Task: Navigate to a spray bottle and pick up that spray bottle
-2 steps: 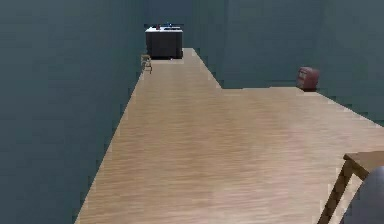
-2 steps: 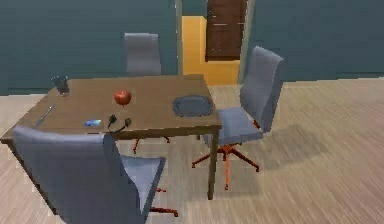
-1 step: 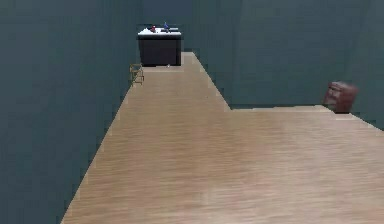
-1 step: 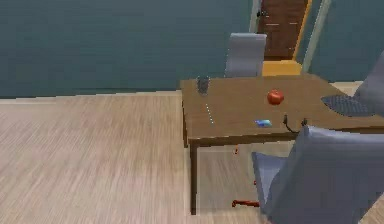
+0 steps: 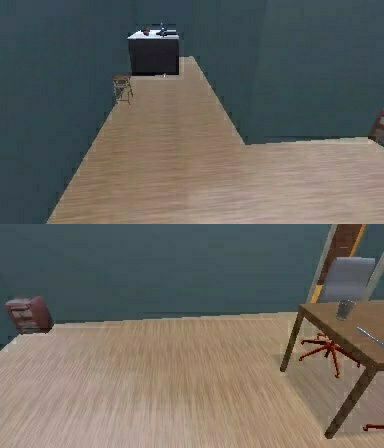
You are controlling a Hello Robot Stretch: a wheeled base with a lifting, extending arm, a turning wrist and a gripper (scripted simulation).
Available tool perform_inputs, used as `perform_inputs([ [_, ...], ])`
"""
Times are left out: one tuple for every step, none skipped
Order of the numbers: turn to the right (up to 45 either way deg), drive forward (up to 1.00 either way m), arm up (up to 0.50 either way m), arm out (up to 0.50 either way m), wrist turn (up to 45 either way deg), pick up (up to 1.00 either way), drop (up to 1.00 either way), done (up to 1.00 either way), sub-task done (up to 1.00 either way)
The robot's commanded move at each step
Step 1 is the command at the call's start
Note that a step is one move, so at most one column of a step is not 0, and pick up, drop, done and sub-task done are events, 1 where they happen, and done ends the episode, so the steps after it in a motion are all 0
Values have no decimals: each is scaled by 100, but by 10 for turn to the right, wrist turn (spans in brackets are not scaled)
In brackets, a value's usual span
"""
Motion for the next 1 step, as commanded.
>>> perform_inputs([
  [0,100,0,0,0,0,0,0,0],
])
